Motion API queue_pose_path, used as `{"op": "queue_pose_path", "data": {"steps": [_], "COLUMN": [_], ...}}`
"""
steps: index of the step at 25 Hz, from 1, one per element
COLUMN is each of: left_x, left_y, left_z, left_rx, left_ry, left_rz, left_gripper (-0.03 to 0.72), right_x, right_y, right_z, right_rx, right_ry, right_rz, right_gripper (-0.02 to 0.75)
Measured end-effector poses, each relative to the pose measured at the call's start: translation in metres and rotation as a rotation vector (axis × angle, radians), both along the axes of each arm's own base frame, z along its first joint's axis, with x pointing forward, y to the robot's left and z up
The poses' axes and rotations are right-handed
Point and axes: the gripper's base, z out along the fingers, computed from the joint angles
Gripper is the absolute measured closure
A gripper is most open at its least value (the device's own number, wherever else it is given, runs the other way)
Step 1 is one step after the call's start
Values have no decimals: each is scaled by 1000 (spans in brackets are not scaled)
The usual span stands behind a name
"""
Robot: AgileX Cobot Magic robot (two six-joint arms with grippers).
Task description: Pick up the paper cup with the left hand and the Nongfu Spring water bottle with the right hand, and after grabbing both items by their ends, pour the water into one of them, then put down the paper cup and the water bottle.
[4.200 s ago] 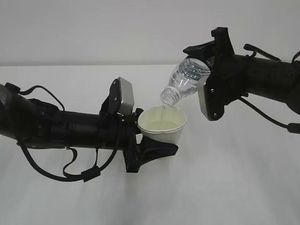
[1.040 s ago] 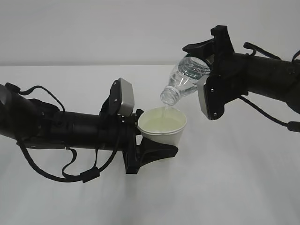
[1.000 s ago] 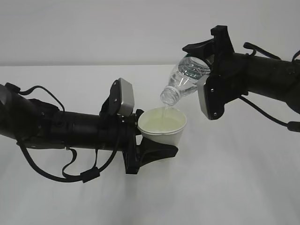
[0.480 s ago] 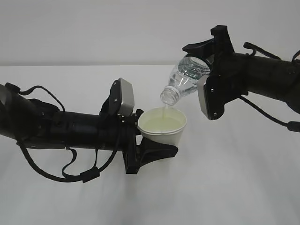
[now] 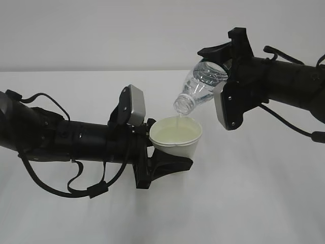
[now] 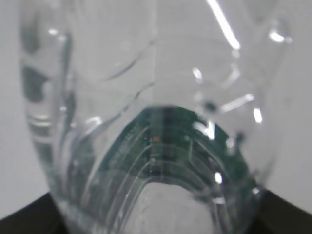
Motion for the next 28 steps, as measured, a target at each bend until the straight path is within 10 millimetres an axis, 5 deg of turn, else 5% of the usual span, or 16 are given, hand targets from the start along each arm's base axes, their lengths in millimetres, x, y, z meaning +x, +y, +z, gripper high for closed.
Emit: {"op": "queue_pose_path", "data": {"steps": [28], "left_x": [2], "left_y": [0], "left_z": [1], "left_rx": [-10], "left_ry": [5], "left_rz": [19], "left_gripper": [229], "right_x": [-3], "right_y": [0], "right_z": [-3], "right_rx": [86], "right_ry": [62], "right_rz": [-15], "right_gripper": [272]}}
